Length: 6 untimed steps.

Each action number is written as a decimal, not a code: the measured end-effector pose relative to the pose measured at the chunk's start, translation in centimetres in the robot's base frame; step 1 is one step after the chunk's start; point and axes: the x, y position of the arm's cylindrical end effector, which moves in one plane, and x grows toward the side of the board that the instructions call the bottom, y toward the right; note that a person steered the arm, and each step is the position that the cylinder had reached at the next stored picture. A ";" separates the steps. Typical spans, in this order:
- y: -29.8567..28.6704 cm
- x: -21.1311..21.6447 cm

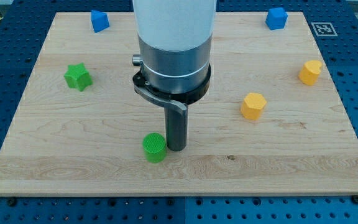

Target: Move the green circle diagonally bottom right to the green star

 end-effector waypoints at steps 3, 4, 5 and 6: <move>-3.9 2.8; -4.0 3.9; -4.1 3.5; -4.3 1.6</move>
